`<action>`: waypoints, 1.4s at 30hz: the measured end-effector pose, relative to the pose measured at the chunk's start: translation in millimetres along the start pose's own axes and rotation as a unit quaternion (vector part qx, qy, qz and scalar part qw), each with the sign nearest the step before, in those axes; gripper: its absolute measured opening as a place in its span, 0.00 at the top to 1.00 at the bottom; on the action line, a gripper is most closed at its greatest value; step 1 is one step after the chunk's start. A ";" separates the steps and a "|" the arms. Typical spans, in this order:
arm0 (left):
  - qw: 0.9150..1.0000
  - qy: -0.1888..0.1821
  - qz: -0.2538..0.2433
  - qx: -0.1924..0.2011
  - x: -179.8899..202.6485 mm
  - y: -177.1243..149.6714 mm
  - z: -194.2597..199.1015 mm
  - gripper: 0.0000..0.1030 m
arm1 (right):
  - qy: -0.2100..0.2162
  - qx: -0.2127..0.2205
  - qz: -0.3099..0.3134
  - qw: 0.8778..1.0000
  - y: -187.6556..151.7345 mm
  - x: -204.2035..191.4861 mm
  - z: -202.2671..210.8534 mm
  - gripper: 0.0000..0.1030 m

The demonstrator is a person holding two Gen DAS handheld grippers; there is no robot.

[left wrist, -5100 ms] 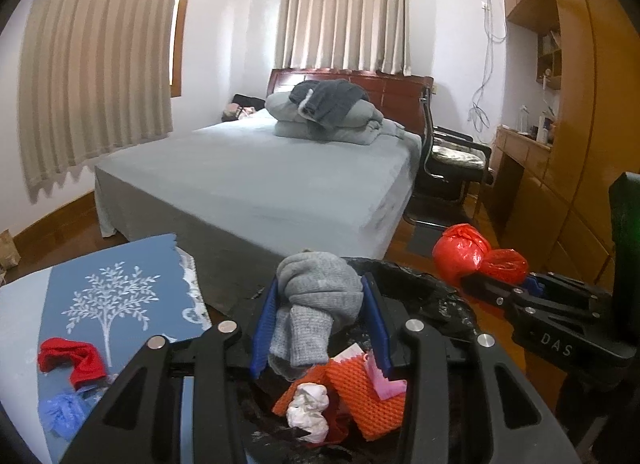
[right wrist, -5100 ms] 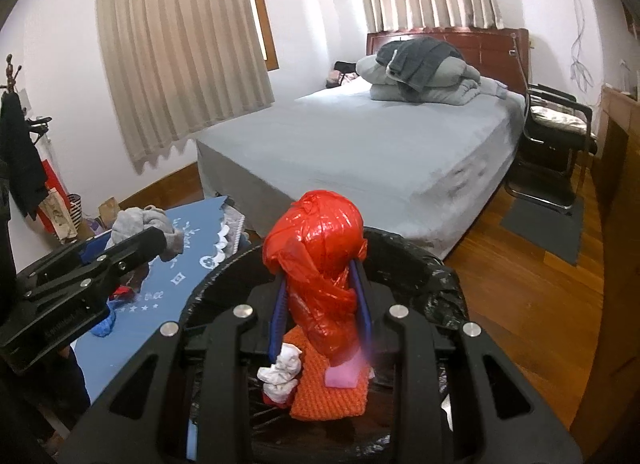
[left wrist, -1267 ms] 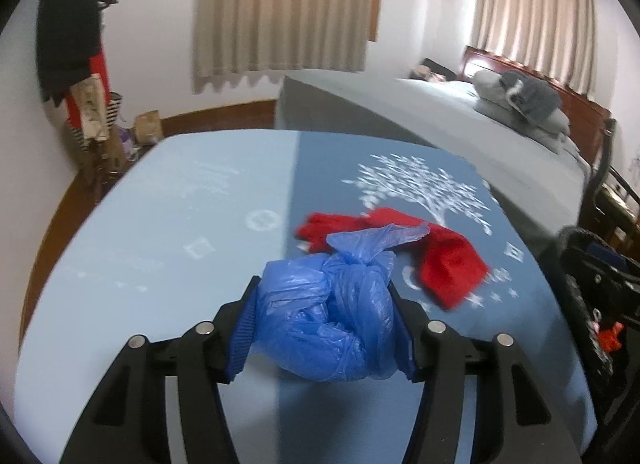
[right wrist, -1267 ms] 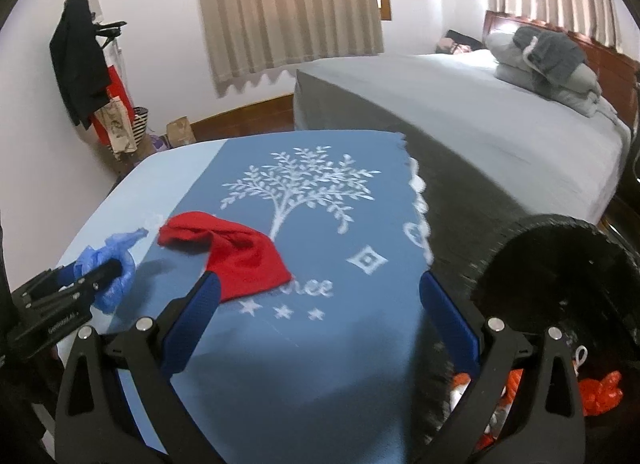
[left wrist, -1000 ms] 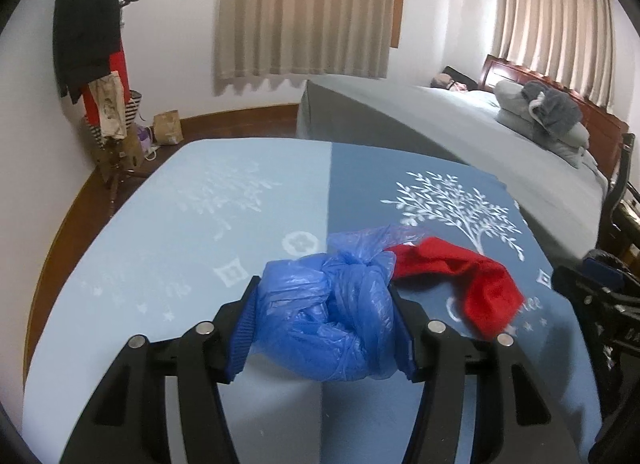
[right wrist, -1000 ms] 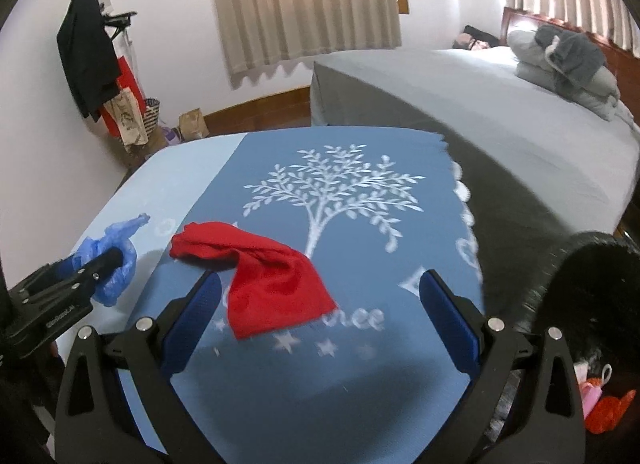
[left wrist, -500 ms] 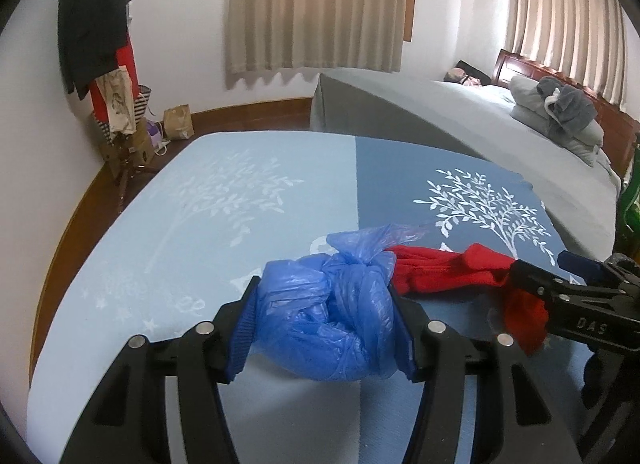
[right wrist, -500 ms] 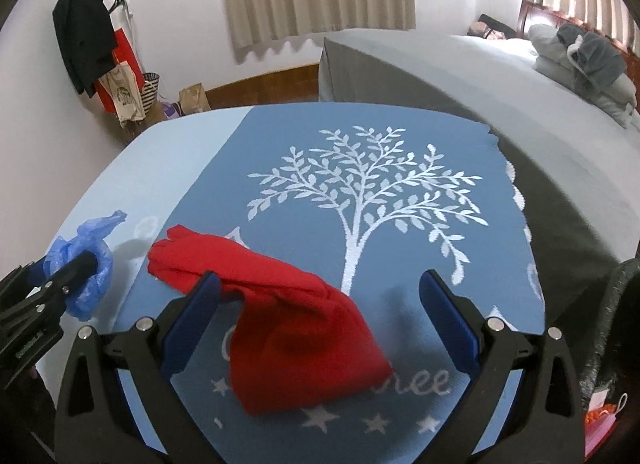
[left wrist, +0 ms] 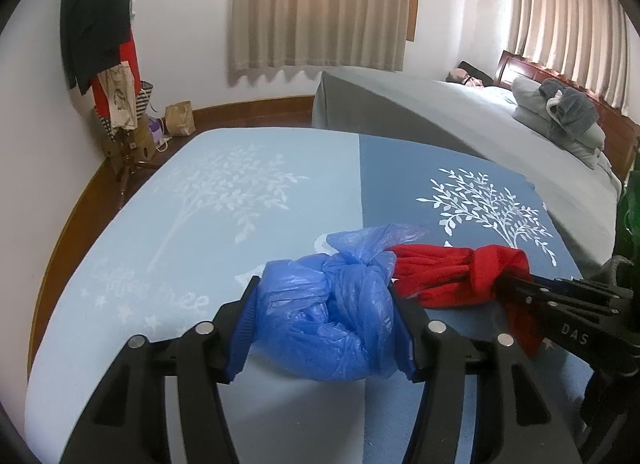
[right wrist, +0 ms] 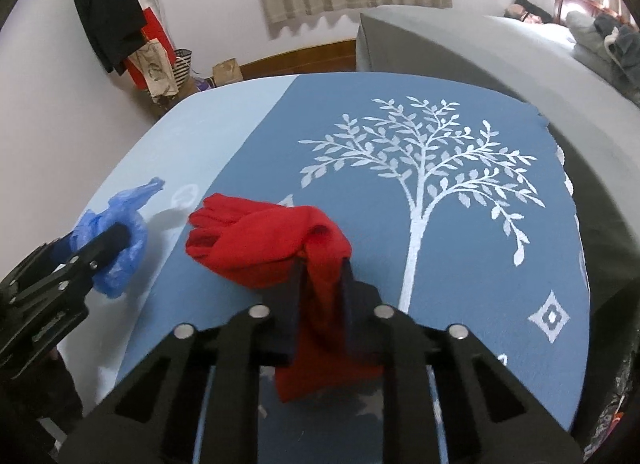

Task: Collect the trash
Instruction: 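Grasp the red glove with the right tool while the left tool holds the blue bag, then carry the blue bag and red glove over the black bin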

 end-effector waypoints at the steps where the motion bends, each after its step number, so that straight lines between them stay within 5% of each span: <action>1: 1.000 -0.001 0.000 0.000 0.8 -1.2 0.5 0.44 | 0.001 0.002 0.000 1.000 -0.9 -0.8 2.2 0.87; 25: 0.999 -0.039 -0.030 0.022 61.2 6.4 57.1 0.44 | -0.017 0.108 -0.015 0.994 9.2 16.0 123.9 0.88; 42: 0.992 -0.107 -0.060 0.035 135.9 6.3 109.7 0.44 | -0.057 0.155 -0.035 0.986 -11.5 50.7 204.2 0.88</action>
Point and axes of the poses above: each gripper's, at about its wrist camera, not at the fingertips, and z roughly against the way its jaws point, x to its right, y to its top, the point moved 7 cm from there along -z, roughly the way its jaws point, and after that the axes turned 15 degrees about z, right-handed, at the moved point
